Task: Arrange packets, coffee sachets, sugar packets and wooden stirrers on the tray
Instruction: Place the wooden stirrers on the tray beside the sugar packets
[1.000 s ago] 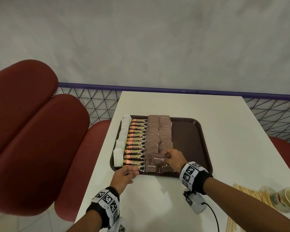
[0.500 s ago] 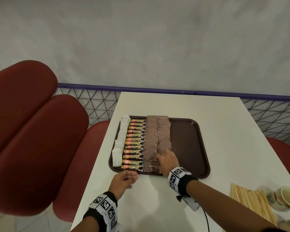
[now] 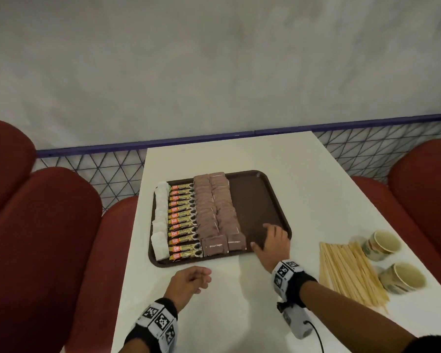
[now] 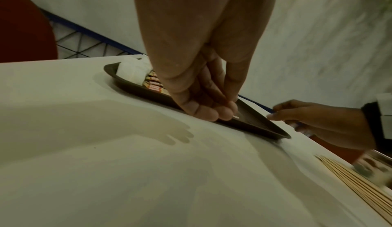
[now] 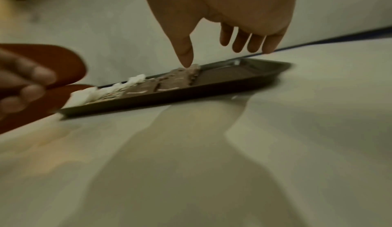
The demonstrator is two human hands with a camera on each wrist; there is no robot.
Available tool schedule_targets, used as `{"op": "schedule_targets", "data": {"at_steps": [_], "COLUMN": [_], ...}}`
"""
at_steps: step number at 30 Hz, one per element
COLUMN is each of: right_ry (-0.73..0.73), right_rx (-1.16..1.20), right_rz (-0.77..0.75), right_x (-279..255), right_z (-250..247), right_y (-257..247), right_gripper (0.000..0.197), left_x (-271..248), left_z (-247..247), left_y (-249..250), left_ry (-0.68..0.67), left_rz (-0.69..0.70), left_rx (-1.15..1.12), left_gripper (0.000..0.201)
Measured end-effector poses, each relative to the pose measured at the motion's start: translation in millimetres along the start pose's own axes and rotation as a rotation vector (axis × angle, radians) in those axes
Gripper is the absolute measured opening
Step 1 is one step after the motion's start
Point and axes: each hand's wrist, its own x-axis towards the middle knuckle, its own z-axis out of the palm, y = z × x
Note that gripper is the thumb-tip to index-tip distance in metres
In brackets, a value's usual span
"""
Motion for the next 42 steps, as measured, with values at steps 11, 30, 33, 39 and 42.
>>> {"op": "schedule_targets", "data": {"at_steps": [11, 30, 33, 39, 42], "right_ry": [0.056, -0.021, -0.048, -0.083, -0.145], "right_rx": [0.028, -0.139, -0.157, -0.074, -0.079], "right_rz": [0.621, 0.659, 0.622, 0.476, 0.526], "right_x": [-35, -16, -16, -13, -8], "right_z": [-50, -62, -61, -61, -74], "right_y": [111, 165, 161, 149, 150], "right_gripper": [0.081, 0.074, 0.067, 0.08, 0.097], "left_x": [15, 79, 83, 83, 88], "left_z": [47, 222, 238, 262, 257], "left_y": [3, 44, 49, 49, 48], "left_ry": [-0.226, -0.405, -0.386, -0.387, -0.218], "left_rz": [-0.012, -0.104, -0.137, -0.185, -0.152], "left_rx": [0.151, 0.251, 0.181, 0.077, 0.12], "left_gripper": [0.024, 0.053, 0.056, 0.06, 0.042]}}
